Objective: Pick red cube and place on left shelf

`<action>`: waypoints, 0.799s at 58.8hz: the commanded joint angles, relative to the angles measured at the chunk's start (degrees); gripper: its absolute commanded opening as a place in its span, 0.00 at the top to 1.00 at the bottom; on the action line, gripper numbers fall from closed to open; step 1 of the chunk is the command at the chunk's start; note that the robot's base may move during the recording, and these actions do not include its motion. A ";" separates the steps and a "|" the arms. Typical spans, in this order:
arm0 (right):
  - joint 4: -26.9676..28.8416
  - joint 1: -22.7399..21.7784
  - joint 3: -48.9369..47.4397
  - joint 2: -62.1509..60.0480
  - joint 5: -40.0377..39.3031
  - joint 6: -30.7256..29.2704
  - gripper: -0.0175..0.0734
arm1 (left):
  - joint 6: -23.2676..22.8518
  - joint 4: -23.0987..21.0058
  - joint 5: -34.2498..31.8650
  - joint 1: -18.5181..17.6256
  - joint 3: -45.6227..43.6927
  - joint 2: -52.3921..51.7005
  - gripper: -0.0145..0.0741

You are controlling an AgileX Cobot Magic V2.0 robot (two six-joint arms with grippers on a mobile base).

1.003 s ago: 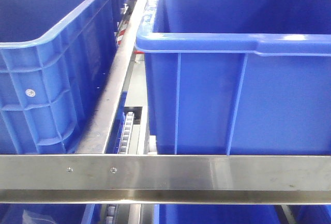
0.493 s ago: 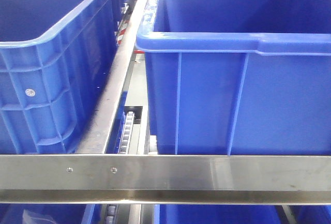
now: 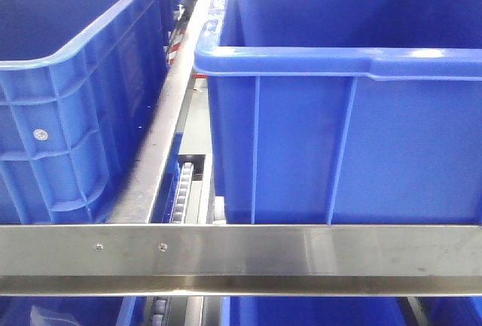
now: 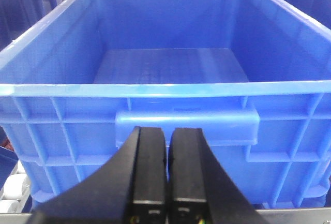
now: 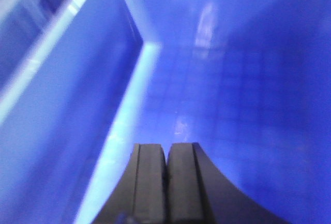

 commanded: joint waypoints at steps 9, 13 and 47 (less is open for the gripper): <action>-0.53 -0.10 8.26 -14.34 -7.95 -0.33 0.75 | -0.05 -0.07 -5.28 -0.23 1.32 -0.82 0.72; -0.53 -0.10 11.14 -17.23 -9.73 -0.33 0.75 | -0.05 -0.43 -5.28 -0.23 1.32 -0.82 0.72; -0.53 -0.10 14.95 -20.82 -8.36 -0.33 0.75 | -0.05 -0.43 -5.28 -0.23 1.32 -0.82 0.72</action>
